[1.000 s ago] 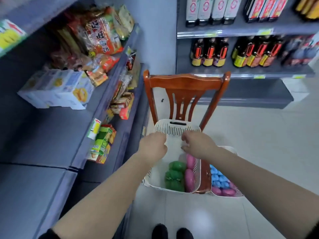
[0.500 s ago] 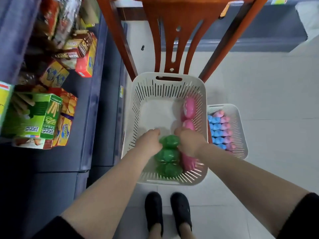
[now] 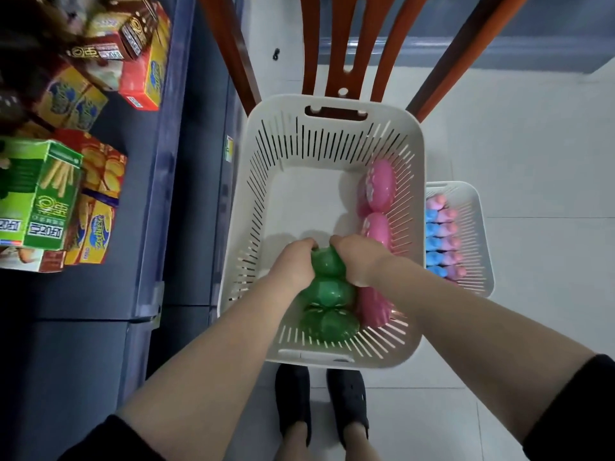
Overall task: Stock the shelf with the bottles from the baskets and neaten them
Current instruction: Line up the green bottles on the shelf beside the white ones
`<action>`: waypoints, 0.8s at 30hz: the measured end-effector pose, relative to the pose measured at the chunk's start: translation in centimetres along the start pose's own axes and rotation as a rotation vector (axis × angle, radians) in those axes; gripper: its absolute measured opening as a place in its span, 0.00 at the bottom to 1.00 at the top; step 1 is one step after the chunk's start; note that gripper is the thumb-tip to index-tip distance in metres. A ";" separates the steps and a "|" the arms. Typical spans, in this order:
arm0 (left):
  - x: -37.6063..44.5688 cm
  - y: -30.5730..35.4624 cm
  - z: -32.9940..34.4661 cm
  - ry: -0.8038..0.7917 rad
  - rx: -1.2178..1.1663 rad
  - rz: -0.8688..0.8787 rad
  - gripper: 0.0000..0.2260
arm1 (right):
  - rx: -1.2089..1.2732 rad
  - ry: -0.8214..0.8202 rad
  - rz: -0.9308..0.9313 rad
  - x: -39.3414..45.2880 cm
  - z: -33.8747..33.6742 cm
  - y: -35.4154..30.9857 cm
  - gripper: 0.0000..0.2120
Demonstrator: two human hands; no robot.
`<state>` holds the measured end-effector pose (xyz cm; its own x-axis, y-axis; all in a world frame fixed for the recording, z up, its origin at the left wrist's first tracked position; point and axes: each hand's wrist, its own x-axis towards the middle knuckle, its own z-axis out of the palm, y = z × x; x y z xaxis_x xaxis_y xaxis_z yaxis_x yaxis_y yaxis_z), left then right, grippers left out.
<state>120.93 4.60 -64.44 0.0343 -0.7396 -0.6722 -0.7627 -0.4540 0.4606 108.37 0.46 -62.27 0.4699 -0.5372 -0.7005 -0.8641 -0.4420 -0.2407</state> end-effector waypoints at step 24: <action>-33.2 11.9 -24.3 0.603 -0.204 0.528 0.18 | 0.781 0.495 -0.527 -30.2 -24.9 -10.8 0.18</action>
<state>126.46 11.66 -22.56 0.0894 -0.9941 0.0616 -0.6454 -0.0107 0.7638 108.05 3.54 -21.76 0.6875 -0.7225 -0.0734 -0.3241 -0.2148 -0.9213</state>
